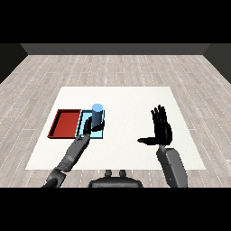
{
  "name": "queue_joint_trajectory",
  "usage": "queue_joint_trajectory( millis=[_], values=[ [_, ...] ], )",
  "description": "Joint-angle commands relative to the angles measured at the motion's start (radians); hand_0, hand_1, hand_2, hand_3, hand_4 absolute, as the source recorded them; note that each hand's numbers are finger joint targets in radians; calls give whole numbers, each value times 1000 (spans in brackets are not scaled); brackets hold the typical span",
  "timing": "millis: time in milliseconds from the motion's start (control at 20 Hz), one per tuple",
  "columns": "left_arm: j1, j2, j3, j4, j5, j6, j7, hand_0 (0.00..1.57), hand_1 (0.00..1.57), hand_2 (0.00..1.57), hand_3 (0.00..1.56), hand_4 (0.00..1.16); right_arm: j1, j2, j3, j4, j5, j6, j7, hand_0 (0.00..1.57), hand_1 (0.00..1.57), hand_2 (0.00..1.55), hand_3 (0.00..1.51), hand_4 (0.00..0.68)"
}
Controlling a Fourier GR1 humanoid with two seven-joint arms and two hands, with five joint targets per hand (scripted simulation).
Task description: Pick the blue can and put it in the blue box
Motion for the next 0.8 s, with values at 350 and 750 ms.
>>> queue_joint_trajectory(
  millis=[350, 750],
  values=[
    [-166, 138, 175, 391, 9, -39, 108, 1571, 1571, 1571, 1517, 1068, 39, 17, -69, 67, -3, 26, -58, 0, 0, 0, 0, 0],
    [-290, 127, 152, 657, -86, -3, 201, 1571, 1571, 1536, 1413, 966, -18, 32, -84, 165, -1, 36, -31, 0, 0, 0, 0, 0]
  ],
)
